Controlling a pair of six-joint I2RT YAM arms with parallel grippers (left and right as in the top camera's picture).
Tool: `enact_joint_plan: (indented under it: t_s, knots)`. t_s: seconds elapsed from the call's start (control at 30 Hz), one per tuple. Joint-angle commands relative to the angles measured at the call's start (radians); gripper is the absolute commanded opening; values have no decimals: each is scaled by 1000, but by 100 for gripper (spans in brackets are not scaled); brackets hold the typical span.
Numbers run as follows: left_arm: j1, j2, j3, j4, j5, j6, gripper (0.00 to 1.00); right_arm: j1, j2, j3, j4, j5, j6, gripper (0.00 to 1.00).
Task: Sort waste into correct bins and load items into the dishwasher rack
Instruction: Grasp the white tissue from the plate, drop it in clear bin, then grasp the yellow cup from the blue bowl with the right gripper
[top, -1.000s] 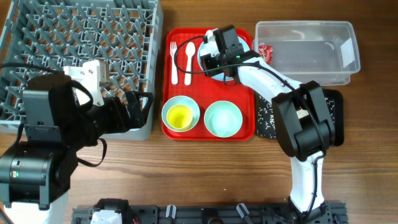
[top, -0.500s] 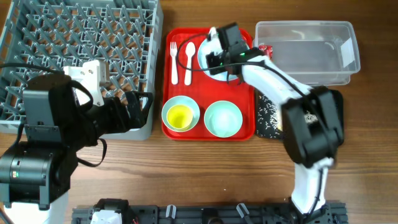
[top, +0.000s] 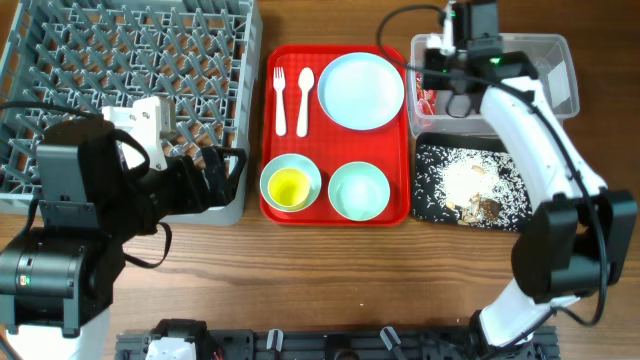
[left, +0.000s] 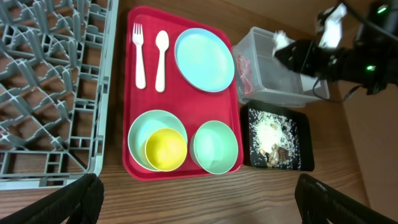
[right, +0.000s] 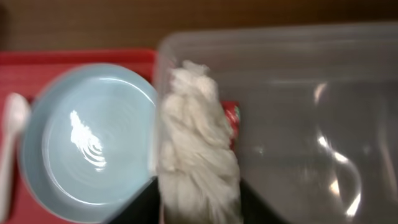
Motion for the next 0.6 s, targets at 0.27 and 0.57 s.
enact_joint_plan:
  t_s: [0.27,0.57]
  knots:
    - [-4,1,18,2,12,20,100,38,-264,-1,-136,-339,10,85]
    - [-4,1,18,3,12,20,100,312,-369,-6,-323,-252,147,66]
